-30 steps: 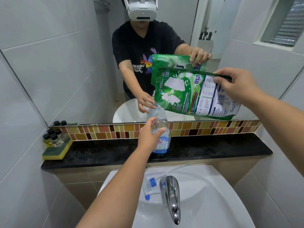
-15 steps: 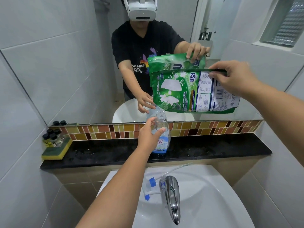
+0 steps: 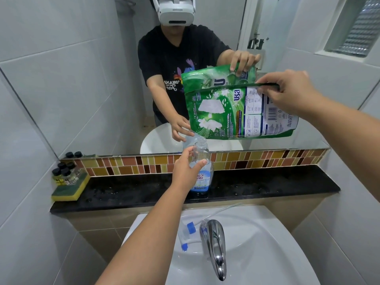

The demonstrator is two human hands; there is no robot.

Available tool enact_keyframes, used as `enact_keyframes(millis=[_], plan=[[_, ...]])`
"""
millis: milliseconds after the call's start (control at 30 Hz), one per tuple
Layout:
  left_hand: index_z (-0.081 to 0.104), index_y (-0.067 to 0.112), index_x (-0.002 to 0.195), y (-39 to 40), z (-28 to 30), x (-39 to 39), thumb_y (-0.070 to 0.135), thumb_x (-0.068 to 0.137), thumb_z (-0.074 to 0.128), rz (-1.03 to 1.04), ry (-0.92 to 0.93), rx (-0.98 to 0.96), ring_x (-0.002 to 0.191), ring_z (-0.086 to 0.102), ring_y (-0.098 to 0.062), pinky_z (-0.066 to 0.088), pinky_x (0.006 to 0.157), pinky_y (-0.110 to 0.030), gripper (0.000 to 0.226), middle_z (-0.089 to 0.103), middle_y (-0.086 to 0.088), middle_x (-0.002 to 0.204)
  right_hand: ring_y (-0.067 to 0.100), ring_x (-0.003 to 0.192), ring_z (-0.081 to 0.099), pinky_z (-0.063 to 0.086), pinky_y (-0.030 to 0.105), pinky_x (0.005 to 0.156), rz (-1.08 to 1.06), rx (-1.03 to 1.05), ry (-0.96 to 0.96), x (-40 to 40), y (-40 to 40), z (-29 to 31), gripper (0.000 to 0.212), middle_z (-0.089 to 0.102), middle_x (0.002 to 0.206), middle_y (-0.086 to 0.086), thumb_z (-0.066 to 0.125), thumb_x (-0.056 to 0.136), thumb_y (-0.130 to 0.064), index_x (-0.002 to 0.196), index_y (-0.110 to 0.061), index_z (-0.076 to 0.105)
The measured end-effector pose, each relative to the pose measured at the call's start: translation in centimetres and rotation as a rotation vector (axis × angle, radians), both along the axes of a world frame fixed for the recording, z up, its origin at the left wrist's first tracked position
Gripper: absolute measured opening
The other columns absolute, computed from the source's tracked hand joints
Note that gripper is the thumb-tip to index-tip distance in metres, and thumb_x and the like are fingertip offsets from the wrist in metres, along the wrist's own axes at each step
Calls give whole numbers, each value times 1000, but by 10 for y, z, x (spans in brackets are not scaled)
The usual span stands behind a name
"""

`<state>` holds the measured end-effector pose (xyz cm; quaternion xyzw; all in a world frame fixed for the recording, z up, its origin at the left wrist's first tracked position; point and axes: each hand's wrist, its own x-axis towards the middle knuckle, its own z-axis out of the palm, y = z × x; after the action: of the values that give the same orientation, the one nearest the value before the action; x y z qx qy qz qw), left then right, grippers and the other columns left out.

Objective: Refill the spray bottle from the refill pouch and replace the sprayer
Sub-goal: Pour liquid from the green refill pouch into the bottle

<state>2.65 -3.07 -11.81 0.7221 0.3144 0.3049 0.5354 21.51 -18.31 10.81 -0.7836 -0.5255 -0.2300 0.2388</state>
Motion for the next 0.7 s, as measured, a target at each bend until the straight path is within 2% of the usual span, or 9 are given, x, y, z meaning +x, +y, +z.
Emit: enact_keyframes(millis=[267, 467, 700], plan=[[45, 41, 124, 1, -3, -1, 36, 85, 71, -11, -26, 8, 107, 47, -5, 37, 65, -10, 47, 54, 5, 133, 23, 78, 53, 35, 46, 94, 12, 3, -35, -1, 4, 5, 16, 67, 78, 1, 60, 91, -25, 105, -26, 70], [43, 46, 119, 3, -4, 0, 39, 84, 71, -8, -19, 42, 99, 47, 0, 34, 64, -8, 45, 54, 8, 131, 20, 85, 45, 25, 39, 90, 18, 0, -64, -2, 4, 5, 18, 53, 74, -12, 59, 92, -22, 106, -25, 70], [47, 40, 125, 5, -8, 2, 39, 84, 72, -10, -28, 36, 105, 48, -3, 39, 69, -13, 47, 55, 8, 130, 21, 85, 44, 25, 40, 88, 20, -6, -72, -2, 4, 9, 20, 54, 76, -8, 58, 92, -20, 107, -26, 69]])
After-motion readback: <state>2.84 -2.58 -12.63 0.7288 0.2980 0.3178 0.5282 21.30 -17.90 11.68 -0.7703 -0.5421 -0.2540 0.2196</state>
